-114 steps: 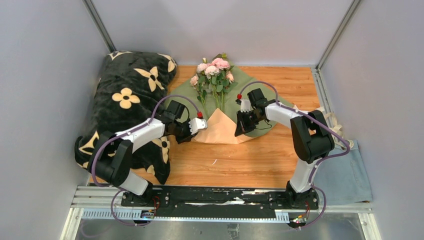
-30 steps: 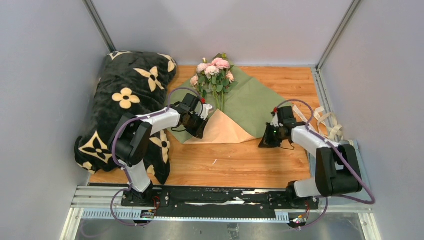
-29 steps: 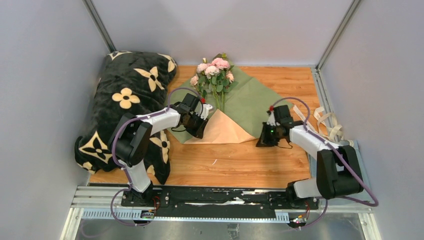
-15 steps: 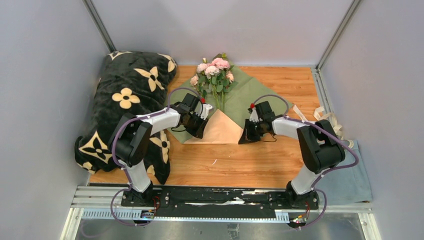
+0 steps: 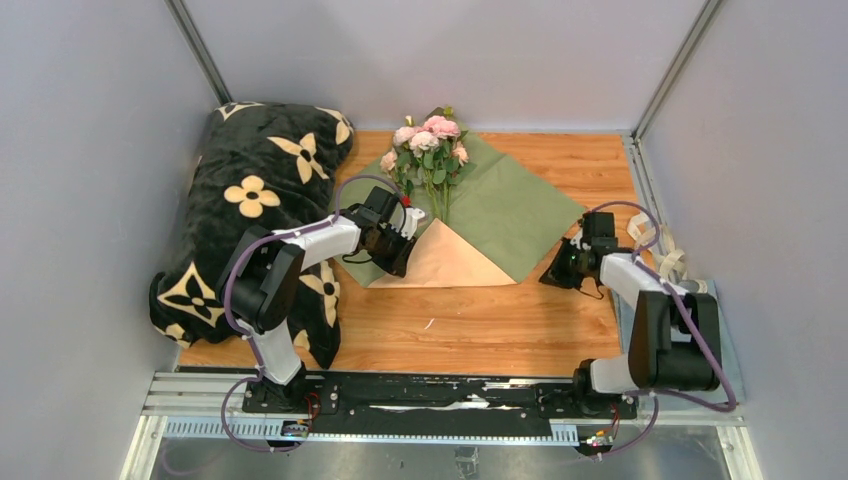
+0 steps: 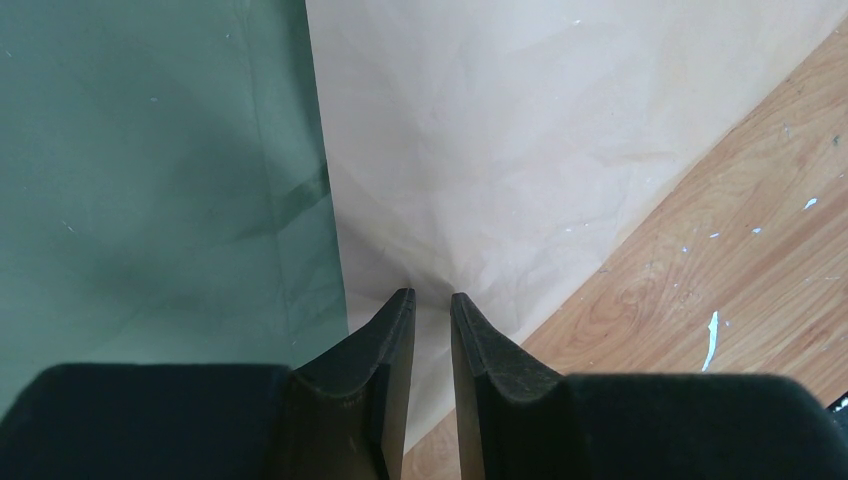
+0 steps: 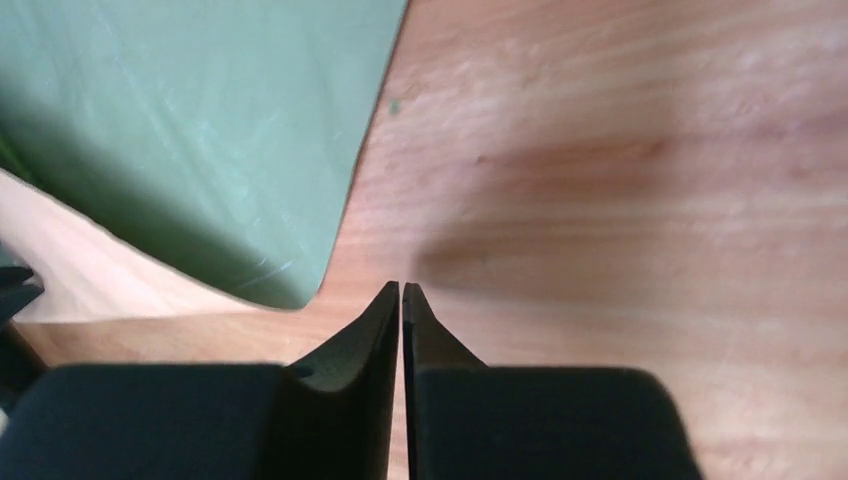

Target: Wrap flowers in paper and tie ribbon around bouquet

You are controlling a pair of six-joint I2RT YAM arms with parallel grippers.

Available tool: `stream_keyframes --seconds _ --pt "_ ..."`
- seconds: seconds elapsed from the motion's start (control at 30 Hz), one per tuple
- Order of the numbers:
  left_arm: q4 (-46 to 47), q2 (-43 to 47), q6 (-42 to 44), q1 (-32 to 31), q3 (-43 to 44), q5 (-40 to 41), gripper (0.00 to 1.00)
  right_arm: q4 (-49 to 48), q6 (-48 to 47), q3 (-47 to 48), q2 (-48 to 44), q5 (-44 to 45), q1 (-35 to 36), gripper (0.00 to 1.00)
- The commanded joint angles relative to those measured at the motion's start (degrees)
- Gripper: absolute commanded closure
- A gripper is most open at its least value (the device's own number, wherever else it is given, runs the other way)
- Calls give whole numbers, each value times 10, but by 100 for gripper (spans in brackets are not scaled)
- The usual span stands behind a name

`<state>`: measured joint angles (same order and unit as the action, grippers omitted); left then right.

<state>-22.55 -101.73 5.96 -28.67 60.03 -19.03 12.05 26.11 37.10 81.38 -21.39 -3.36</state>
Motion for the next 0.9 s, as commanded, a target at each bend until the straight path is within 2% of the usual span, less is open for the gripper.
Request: stream_keyframes --seconds 0.0,0.03,0.1,0.17,0.27,0.37,0.6,0.87 --pt "-15 -29 5 0 -19 13 74 110 1 24 -72 106 79 80" --pt "-15 -29 5 1 -19 12 74 118 27 26 -87 104 104 68" --pt "-14 -27 4 0 -19 12 74 96 112 3 -115 84 149 38" --pt "-14 -26 3 0 -19 10 74 48 225 -37 -143 87 190 26" --pt "-14 -24 2 0 -20 5 74 1 368 -80 -174 164 238 22" --pt "-13 -24 1 0 -21 2 74 -10 446 -76 -154 193 251 20" --pt "-13 -20 -2 0 -19 -3 74 1 470 -31 -52 184 256 21" --pt "-14 -17 -2 0 -16 -10 73 18 468 -18 30 187 255 52"
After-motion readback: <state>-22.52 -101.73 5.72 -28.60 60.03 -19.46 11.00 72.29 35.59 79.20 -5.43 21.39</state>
